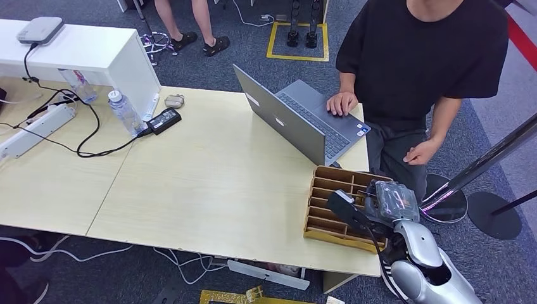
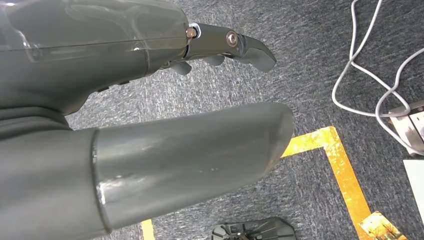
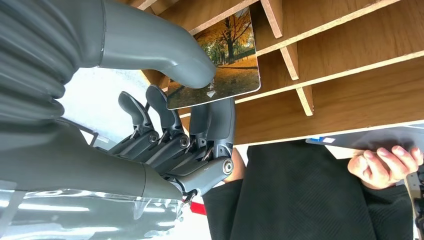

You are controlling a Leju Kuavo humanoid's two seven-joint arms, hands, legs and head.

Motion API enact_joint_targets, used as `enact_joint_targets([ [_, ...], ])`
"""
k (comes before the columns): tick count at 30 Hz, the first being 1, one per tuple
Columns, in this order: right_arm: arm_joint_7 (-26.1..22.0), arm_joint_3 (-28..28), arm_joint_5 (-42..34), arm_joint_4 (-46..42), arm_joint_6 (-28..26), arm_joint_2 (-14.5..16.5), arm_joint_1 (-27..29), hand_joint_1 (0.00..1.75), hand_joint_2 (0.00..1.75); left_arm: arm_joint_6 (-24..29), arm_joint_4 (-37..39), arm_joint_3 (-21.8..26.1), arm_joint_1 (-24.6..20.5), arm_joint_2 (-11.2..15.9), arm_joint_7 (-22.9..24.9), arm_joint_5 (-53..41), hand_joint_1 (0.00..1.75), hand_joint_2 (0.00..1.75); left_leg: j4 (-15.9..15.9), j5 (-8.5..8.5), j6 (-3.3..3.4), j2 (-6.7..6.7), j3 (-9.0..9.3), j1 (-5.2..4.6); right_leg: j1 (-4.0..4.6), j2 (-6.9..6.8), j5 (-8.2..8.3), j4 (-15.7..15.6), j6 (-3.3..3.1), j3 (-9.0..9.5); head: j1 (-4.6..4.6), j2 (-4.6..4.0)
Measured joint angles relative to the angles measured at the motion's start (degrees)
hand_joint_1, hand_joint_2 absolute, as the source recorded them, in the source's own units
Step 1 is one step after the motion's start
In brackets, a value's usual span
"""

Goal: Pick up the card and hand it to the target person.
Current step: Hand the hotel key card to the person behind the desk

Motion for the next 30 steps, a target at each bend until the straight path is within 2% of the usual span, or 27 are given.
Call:
enact_joint_targets([
  [12, 0.27, -0.6, -0.76, -0.93, -2.53, -0.19, -0.04, 1.51, 1.75, 0.0, 0.0, 0.0, 0.01, 0.02, -0.09, 0.14, 0.0, 0.0, 0.01, 0.01, 0.0, 0.0, 0.0, 0.0, 0.0, 0.0, 0.01, 0.0, 0.0, 0.0, 0.0, 0.0],
  [26, 1.16, -3.83, -0.62, -8.63, -4.3, -2.1, -1.08, 1.45, 1.75, 0.0, 0.0, 0.02, 0.04, 0.04, -0.01, 0.43, 0.0, 0.0, 0.01, 0.0, 0.0, 0.0, 0.01, 0.0, 0.0, 0.0, 0.01, 0.0, 0.0, 0.0, 0.01, 0.0],
  [30, 1.17, -5.37, -0.04, -10.52, -4.68, -2.38, -1.19, 1.51, 1.75, 0.0, 0.0, 0.02, 0.04, 0.04, 0.04, 0.44, 0.0, 0.0, 0.01, 0.0, 0.0, 0.0, 0.0, 0.0, 0.0, 0.0, 0.01, 0.0, 0.0, 0.0, 0.01, 0.0],
])
